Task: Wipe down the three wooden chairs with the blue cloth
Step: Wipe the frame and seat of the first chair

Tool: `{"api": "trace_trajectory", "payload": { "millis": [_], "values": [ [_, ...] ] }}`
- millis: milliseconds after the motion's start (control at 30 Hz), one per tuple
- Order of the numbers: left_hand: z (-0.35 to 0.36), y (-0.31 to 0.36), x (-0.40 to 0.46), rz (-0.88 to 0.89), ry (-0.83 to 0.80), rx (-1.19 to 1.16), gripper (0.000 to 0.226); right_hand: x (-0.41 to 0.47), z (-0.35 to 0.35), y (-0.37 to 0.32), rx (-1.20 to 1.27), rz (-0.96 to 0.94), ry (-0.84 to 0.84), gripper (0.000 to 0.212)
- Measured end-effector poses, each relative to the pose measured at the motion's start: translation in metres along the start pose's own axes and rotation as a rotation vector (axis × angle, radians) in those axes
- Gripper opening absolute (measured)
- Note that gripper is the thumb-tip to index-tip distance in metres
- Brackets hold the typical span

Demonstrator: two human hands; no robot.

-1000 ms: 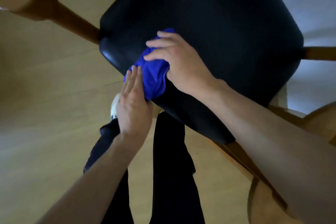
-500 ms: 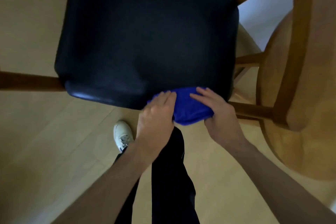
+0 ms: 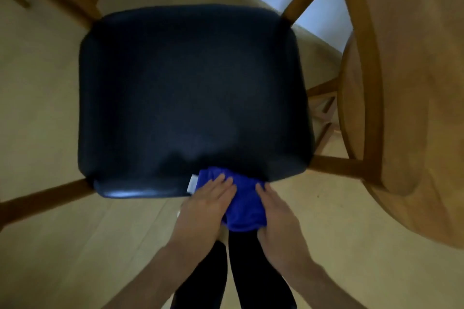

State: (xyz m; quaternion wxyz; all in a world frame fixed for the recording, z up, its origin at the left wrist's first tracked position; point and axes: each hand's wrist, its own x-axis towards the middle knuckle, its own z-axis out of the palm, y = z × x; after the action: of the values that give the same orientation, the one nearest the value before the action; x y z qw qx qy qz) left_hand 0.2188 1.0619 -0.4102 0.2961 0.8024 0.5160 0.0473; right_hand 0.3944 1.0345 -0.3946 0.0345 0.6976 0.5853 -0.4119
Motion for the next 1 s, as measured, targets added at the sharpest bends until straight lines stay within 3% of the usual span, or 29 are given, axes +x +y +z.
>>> {"api": "trace_trajectory", "payload": {
  "millis": [100, 167, 300, 400, 533, 633, 700, 800, 867, 1000],
  "values": [
    [-0.020, -0.004, -0.001, -0.099, -0.100, -0.042, 0.069, 0.017, -0.029, -0.016, 0.030, -0.064, -0.042, 0.065],
    [-0.042, -0.010, 0.027, -0.138, -0.002, -0.062, 0.064, 0.049, -0.057, -0.033, 0.066, -0.143, 0.020, 0.068],
    [-0.090, -0.027, 0.130, -0.180, 0.236, 0.006, 0.068, 0.138, -0.117, -0.065, 0.089, -0.240, 0.306, 0.064],
    [-0.107, -0.035, 0.208, -0.221, 0.261, 0.030, 0.056, 0.207, -0.152, -0.072, 0.024, -0.243, 0.412, 0.065],
    [-0.088, -0.021, 0.249, -0.213, 0.169, -0.004, 0.033, 0.242, -0.156, -0.047, -0.041, -0.111, 0.359, 0.054],
    [-0.069, 0.000, 0.213, -0.070, 0.091, 0.050, 0.026, 0.196, -0.132, -0.023, -0.035, -0.008, 0.335, 0.055],
    [-0.070, 0.007, 0.182, 0.049, -0.084, 0.054, 0.036, 0.158, -0.123, -0.015, 0.026, 0.053, 0.238, 0.055],
    [-0.082, -0.004, 0.171, 0.025, -0.314, -0.008, 0.038, 0.136, -0.127, -0.022, 0.166, 0.125, 0.132, 0.052],
    [-0.095, -0.016, 0.192, -0.025, -0.243, -0.074, 0.047, 0.150, -0.144, -0.040, 0.220, 0.113, 0.212, 0.051],
    [-0.126, -0.038, 0.273, -0.056, 0.091, -0.034, 0.054, 0.233, -0.182, -0.063, 0.211, -0.002, 0.394, 0.056]
  ]
}}
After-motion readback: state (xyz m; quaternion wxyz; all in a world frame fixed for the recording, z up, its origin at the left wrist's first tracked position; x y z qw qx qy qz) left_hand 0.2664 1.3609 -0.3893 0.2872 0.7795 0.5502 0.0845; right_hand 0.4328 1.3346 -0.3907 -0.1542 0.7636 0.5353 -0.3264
